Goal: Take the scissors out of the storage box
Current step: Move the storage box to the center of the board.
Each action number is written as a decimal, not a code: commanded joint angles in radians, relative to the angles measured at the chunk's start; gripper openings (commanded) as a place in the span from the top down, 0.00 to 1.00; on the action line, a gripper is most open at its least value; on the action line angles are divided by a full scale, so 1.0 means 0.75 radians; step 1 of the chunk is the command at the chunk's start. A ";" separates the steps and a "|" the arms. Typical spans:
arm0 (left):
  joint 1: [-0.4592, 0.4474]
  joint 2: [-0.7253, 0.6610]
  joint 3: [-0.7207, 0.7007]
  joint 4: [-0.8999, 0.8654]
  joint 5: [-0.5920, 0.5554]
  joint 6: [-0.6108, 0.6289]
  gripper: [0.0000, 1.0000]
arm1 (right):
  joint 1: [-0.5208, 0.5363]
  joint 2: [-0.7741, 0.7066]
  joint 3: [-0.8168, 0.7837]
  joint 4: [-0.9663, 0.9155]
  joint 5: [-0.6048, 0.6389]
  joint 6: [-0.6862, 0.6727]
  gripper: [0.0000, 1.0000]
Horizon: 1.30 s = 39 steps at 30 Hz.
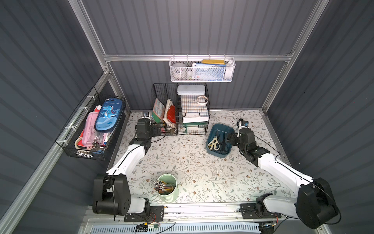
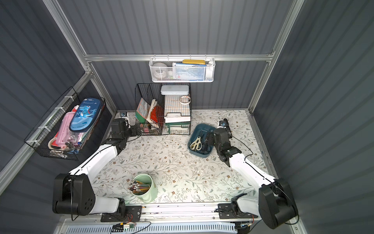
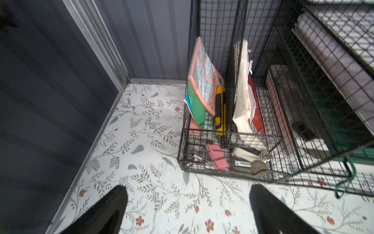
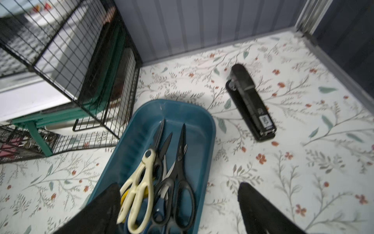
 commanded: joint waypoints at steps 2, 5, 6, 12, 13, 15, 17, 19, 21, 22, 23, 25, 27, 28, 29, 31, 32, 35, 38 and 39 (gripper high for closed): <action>-0.094 0.031 0.090 -0.313 -0.099 -0.039 0.01 | 0.058 0.128 0.085 -0.256 0.074 0.282 0.11; -0.103 0.001 0.092 -0.332 -0.064 -0.082 0.01 | 0.058 0.201 0.125 -0.276 0.108 0.360 0.18; -0.105 -0.011 0.090 -0.337 -0.055 -0.091 0.01 | 0.058 0.224 0.142 -0.288 0.130 0.382 0.20; -0.111 -0.084 0.065 -0.379 -0.024 -0.095 0.02 | 0.024 0.322 0.203 -0.333 0.142 0.372 0.35; -0.111 -0.091 0.059 -0.380 -0.025 -0.091 0.02 | 0.014 0.333 0.201 -0.334 0.129 0.370 0.36; -0.111 -0.100 0.052 -0.386 -0.028 -0.082 0.02 | -0.003 0.358 0.195 -0.333 0.103 0.367 0.41; -0.111 -0.101 0.053 -0.395 -0.024 -0.080 0.02 | -0.026 0.379 0.191 -0.337 0.072 0.369 0.45; -0.111 -0.101 0.060 -0.399 -0.017 -0.088 0.03 | -0.050 0.402 0.185 -0.320 0.022 0.367 0.50; -0.111 -0.098 0.063 -0.396 -0.009 -0.096 0.03 | -0.064 0.427 0.188 -0.294 -0.011 0.351 0.55; -0.111 -0.096 0.067 -0.397 -0.006 -0.098 0.03 | -0.068 0.438 0.196 -0.291 -0.020 0.342 0.58; -0.112 -0.093 0.068 -0.396 -0.003 -0.100 0.03 | -0.072 0.453 0.205 -0.288 -0.028 0.332 0.63; -0.111 -0.093 0.068 -0.397 -0.001 -0.104 0.04 | -0.077 0.480 0.223 -0.289 -0.047 0.317 0.72; -0.111 -0.101 0.060 -0.397 -0.008 -0.106 0.04 | -0.089 0.510 0.239 -0.288 -0.060 0.310 0.79; -0.111 -0.105 0.058 -0.397 -0.010 -0.110 0.04 | -0.097 0.521 0.245 -0.289 -0.066 0.306 0.80; -0.111 -0.109 0.054 -0.397 -0.016 -0.110 0.04 | -0.105 0.533 0.253 -0.289 -0.072 0.304 0.81; -0.111 -0.124 0.049 -0.397 -0.022 -0.108 0.04 | -0.127 0.552 0.269 -0.290 -0.075 0.295 0.88; -0.111 -0.130 0.049 -0.397 -0.024 -0.106 0.04 | -0.142 0.563 0.280 -0.290 -0.075 0.289 0.92; -0.111 -0.146 0.040 -0.401 -0.036 -0.109 0.04 | -0.189 0.602 0.328 -0.297 -0.099 0.262 1.00; -0.111 -0.155 0.034 -0.403 -0.034 -0.110 0.04 | -0.224 0.649 0.393 -0.316 -0.097 0.194 1.00; -0.112 -0.156 0.033 -0.403 -0.035 -0.112 0.04 | -0.235 0.666 0.421 -0.324 -0.100 0.160 1.00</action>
